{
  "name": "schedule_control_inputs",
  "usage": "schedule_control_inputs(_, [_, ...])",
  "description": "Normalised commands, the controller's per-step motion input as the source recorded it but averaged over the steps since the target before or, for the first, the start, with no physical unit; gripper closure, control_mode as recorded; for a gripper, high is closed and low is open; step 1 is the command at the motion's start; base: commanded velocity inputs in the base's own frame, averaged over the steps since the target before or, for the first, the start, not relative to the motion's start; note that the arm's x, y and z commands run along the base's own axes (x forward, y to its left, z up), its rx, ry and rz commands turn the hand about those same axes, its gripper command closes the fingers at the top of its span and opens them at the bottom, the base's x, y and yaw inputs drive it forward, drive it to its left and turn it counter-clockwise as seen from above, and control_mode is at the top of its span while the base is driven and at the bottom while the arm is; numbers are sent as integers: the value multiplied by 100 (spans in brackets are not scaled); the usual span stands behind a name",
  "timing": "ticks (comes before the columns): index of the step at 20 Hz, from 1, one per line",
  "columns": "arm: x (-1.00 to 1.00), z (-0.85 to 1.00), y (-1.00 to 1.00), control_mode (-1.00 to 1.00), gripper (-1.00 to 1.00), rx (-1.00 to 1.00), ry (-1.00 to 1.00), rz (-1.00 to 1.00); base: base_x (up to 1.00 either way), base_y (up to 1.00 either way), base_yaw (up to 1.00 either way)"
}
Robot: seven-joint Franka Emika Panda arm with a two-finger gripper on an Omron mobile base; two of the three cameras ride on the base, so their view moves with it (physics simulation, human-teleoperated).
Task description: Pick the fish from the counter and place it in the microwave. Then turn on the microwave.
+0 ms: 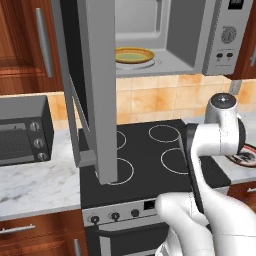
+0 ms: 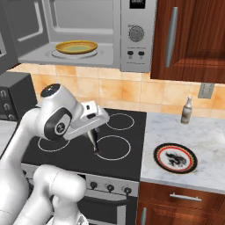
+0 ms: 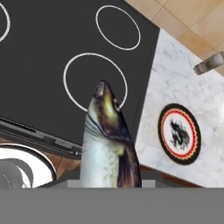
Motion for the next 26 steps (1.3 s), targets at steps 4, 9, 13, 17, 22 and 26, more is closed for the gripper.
schedule_control_inputs(4, [-10, 81, 51, -100, 100, 5, 8, 1, 0, 0, 0])
schedule_control_inputs(9, [0, 61, 32, -100, 100, 11, 2, 4, 0, 0, 0])
schedule_control_inputs(13, [1, 62, 20, -100, 100, 9, 0, 5, 0, 0, 0])
schedule_control_inputs(17, [0, 57, 28, -100, 100, 5, 0, 5, 0, 0, 0])
schedule_control_inputs(22, [0, 48, 37, -100, 100, 0, -7, 5, 0, 0, 0])
schedule_control_inputs(26, [0, 44, 31, -100, 100, 0, -15, 7, 0, 0, 0])
